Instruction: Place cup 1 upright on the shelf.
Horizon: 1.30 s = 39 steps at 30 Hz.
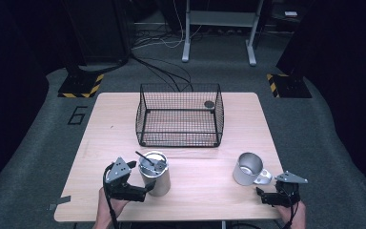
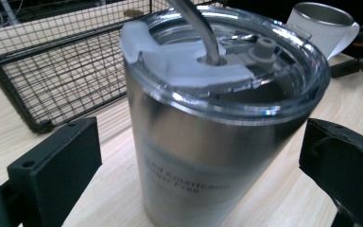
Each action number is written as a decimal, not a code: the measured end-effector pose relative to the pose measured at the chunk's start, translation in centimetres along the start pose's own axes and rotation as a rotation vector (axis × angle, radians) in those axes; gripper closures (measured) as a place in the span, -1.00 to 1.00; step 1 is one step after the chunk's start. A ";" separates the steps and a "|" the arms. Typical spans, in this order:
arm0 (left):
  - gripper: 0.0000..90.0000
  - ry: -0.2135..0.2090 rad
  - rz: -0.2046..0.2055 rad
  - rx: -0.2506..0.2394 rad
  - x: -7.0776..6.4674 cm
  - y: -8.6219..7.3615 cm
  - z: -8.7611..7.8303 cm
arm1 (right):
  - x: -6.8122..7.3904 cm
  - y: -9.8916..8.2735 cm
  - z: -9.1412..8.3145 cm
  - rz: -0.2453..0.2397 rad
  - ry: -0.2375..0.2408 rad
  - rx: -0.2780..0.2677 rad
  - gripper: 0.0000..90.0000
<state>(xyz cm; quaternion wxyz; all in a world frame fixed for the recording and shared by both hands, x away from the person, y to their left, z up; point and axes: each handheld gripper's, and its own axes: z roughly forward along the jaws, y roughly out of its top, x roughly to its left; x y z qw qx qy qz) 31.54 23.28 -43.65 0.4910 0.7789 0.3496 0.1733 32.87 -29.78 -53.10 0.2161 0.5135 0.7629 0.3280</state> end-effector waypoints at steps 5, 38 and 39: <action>-1.00 -0.027 -0.009 -0.017 0.0 0.1 0.8 | 0.0 0.0 0.0 0.001 0.000 -0.001 -1.00; -1.00 -0.046 -0.016 -0.058 -0.2 0.3 3.8 | 0.0 0.0 0.0 0.004 -0.004 -0.006 -1.00; -1.00 -0.040 -0.017 -0.063 -0.2 0.3 3.9 | 0.0 0.0 0.0 0.005 -0.004 -0.006 -1.00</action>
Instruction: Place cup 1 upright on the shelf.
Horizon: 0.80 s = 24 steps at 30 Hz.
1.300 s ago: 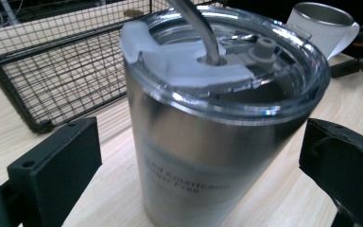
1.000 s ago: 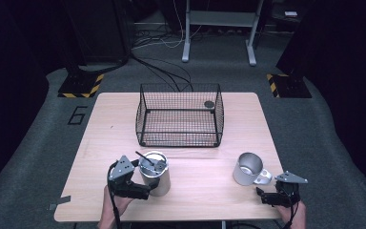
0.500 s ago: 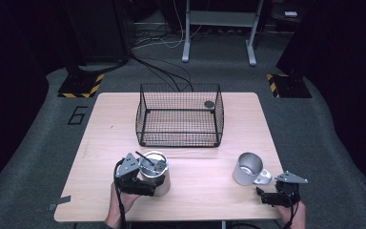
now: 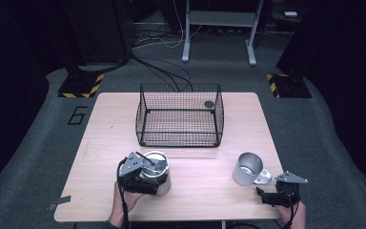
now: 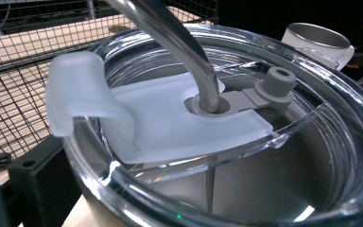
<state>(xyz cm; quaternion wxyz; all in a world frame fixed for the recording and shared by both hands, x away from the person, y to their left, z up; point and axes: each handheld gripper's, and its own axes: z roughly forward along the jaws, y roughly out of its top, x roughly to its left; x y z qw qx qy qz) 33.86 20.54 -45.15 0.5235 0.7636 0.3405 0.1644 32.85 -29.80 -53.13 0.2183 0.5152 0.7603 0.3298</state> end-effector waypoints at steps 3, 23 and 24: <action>-0.99 0.004 0.002 0.003 -0.1 0.0 0.2 | 0.0 0.0 0.0 -0.003 -0.002 0.004 -1.00; -0.92 0.037 0.032 -0.024 -0.5 0.0 -0.1 | -0.1 0.0 0.0 -0.007 -0.002 -0.002 -1.00; -0.92 0.037 0.035 -0.018 -0.5 0.0 -0.2 | -0.1 0.0 0.0 -0.006 -0.003 -0.003 -1.00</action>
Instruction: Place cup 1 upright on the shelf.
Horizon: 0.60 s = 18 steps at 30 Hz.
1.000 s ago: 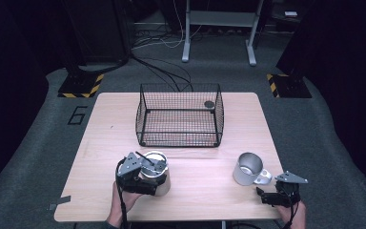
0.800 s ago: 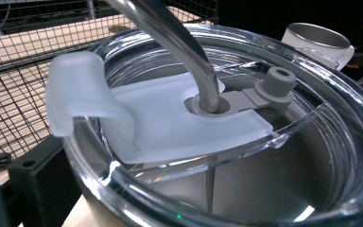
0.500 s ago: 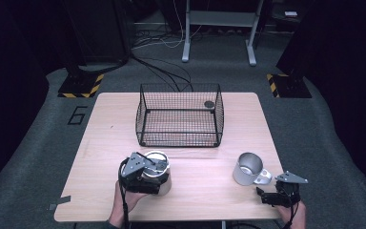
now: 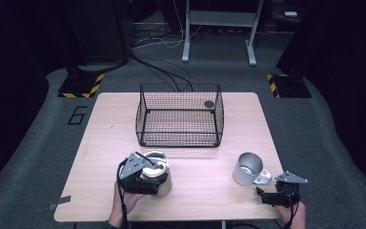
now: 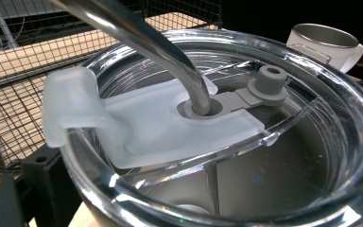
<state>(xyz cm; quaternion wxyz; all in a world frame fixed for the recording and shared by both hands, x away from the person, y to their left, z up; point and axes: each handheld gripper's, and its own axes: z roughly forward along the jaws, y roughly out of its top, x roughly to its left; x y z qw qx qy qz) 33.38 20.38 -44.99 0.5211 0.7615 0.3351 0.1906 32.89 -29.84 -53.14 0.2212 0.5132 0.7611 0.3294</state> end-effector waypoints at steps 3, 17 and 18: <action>-0.92 0.005 0.006 -0.009 0.1 0.1 -0.2 | 0.0 0.0 0.0 0.000 0.001 0.001 -1.00; -0.92 0.041 0.010 -0.022 0.9 1.1 -1.3 | 0.0 0.0 0.0 -0.001 0.001 0.000 -1.00; -0.92 0.047 0.020 -0.023 1.0 1.2 -1.3 | 0.0 0.0 0.0 0.000 0.001 0.000 -1.00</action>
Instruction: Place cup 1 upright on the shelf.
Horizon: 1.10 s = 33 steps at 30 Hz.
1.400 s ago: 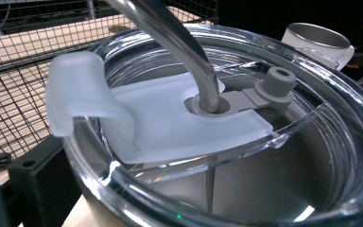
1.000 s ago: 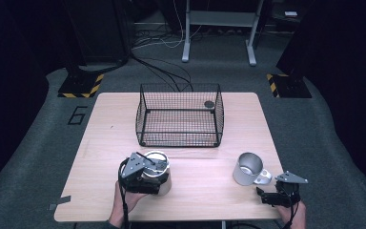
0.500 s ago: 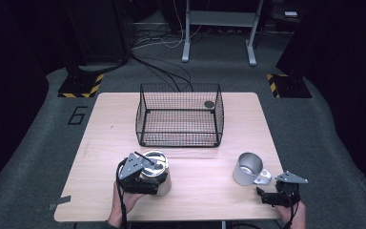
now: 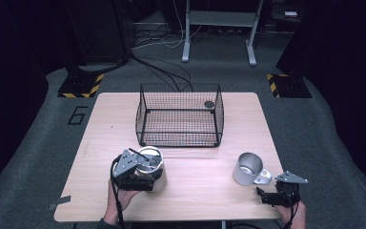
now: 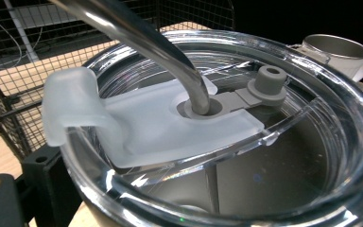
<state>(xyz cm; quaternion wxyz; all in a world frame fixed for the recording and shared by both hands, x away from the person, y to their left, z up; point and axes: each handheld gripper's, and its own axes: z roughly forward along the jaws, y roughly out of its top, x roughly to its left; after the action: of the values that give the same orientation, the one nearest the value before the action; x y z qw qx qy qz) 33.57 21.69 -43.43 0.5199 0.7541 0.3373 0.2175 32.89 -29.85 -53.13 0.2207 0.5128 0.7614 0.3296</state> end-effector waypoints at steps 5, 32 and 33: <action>-0.92 0.009 0.009 0.003 0.3 0.4 -0.3 | 0.0 0.0 0.0 0.000 0.000 0.001 -1.00; -0.92 0.054 0.038 -0.017 2.0 3.3 -1.3 | 0.0 0.0 0.0 0.000 -0.001 0.000 -1.00; -0.92 0.050 0.034 -0.017 2.1 3.4 -1.4 | 0.0 0.0 0.0 0.000 -0.001 0.000 -1.00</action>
<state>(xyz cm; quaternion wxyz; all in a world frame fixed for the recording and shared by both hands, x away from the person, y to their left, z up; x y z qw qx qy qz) 35.02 23.34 -39.76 0.5140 0.7495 0.3354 0.2481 32.88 -29.85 -53.13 0.2210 0.5129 0.7614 0.3293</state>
